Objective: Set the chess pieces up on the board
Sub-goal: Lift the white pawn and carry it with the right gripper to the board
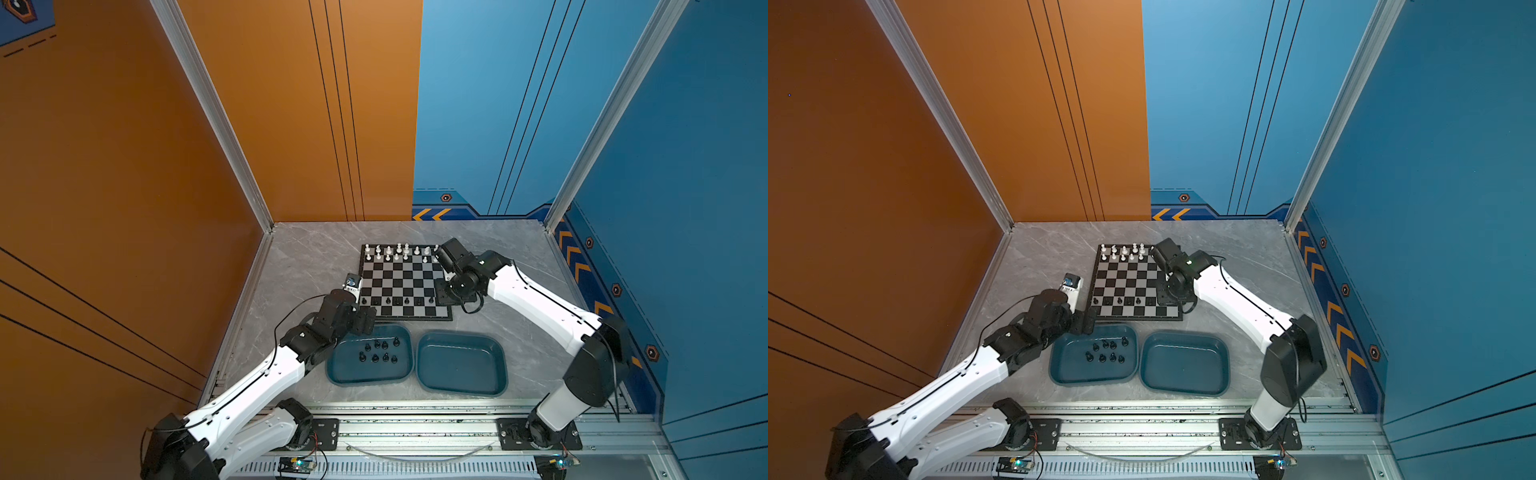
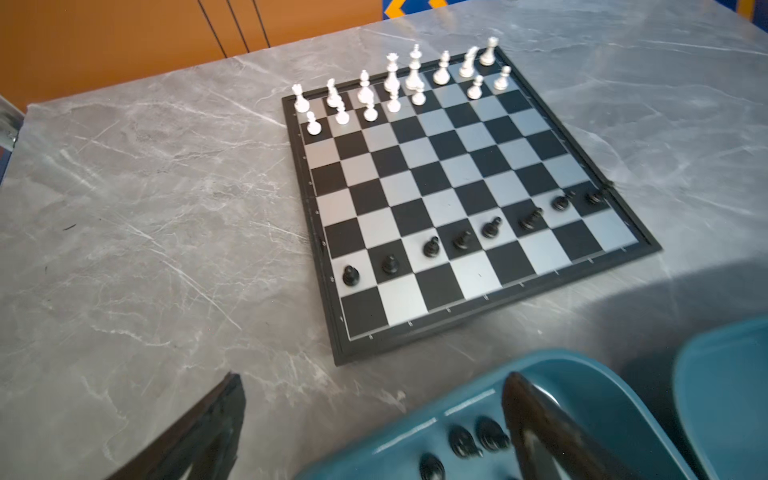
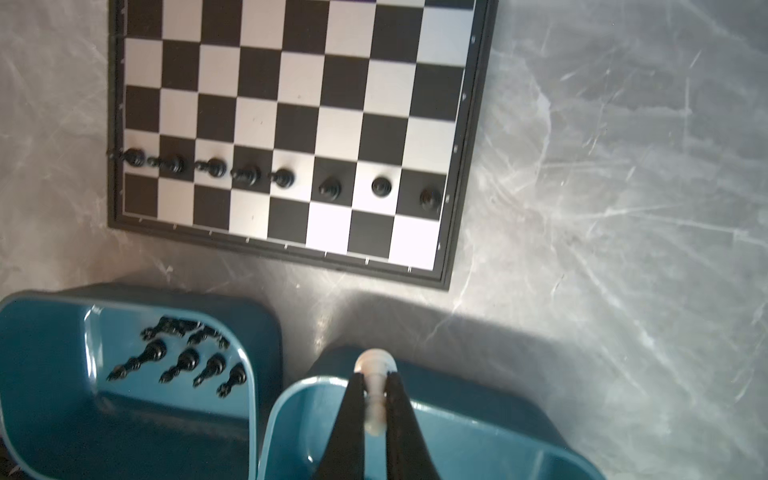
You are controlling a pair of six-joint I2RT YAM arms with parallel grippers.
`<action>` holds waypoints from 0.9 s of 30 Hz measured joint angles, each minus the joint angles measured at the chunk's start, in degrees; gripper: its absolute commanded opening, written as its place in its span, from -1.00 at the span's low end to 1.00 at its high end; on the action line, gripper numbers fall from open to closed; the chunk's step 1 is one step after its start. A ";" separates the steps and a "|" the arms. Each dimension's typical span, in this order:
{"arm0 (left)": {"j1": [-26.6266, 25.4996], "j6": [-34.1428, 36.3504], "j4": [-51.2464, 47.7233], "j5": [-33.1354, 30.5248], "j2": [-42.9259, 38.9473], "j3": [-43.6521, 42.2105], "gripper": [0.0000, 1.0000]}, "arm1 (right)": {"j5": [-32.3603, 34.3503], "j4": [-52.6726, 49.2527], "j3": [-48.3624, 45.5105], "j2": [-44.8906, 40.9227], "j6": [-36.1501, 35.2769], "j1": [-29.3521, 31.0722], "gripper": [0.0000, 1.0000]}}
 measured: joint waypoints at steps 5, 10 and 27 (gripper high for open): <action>4.61 2.60 3.21 5.31 11.91 8.68 0.95 | -0.85 -2.40 14.73 14.34 -3.04 -2.69 -0.83; 6.69 3.91 5.84 9.09 23.10 18.05 0.95 | -2.54 -4.83 33.86 29.88 -4.83 -4.52 -0.82; 10.80 3.87 6.36 14.82 32.52 26.91 0.95 | -4.50 -8.20 56.08 49.35 -5.86 -6.64 -0.82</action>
